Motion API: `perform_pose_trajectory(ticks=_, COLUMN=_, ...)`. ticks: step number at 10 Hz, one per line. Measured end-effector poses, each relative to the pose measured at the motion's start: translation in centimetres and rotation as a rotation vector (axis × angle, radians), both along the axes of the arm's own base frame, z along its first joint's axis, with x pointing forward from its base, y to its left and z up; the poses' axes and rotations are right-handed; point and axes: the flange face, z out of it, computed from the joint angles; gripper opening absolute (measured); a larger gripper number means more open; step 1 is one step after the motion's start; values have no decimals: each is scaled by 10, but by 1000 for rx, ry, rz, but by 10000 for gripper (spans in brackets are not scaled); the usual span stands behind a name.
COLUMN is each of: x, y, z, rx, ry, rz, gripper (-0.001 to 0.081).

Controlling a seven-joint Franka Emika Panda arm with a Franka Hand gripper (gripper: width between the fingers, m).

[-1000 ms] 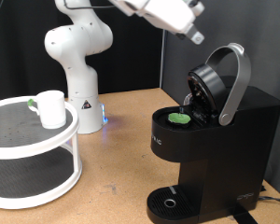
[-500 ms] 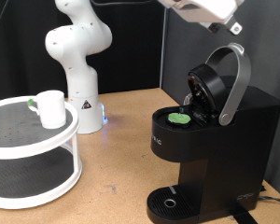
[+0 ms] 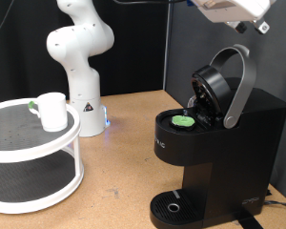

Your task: Make a cup of coffee with the keurig machine

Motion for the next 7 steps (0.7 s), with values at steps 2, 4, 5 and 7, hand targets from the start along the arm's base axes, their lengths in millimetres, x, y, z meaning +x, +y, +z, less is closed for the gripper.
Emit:
perform_pose_trajectory(ticks=2, x=0, y=12, z=-9, rx=-20, ry=19, rz=5, gripper=557)
perform_pose_trajectory(ticks=4, x=1, y=17, z=-18, rx=-43, ry=40, rz=5, gripper=356)
perform_pose_trajectory(ticks=5, x=3, y=17, z=-23, rx=-52, ry=46, rz=5, gripper=180)
perform_pose_trajectory(ticks=7, x=6, y=16, z=-28, rx=-62, ry=37, rz=-15, gripper=48)
